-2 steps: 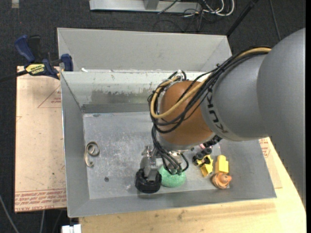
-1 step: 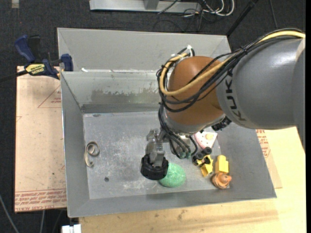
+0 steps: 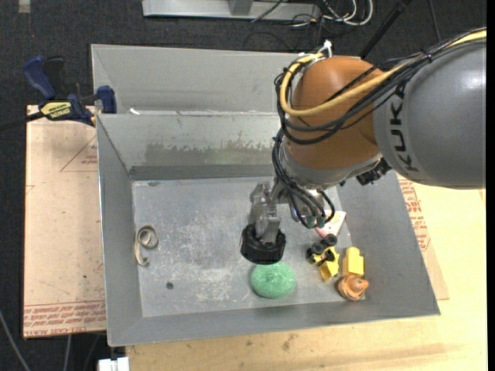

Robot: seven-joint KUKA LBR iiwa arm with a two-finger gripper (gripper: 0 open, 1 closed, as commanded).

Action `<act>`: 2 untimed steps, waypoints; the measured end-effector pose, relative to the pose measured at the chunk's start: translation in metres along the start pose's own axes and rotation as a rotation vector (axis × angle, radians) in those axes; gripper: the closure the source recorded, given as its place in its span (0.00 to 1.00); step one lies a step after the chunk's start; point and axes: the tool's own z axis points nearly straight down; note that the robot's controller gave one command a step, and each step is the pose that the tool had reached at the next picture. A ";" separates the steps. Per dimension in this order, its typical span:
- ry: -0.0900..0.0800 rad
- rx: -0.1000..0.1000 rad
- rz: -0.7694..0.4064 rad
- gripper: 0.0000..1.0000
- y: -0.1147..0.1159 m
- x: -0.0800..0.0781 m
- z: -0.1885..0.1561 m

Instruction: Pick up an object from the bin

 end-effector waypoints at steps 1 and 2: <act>-0.006 0.001 0.006 1.00 -0.005 -0.004 -0.006; 0.000 0.001 -0.149 1.00 -0.018 0.007 -0.035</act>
Offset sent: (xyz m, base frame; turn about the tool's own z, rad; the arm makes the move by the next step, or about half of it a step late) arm -0.0036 -0.0344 0.0641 -0.3251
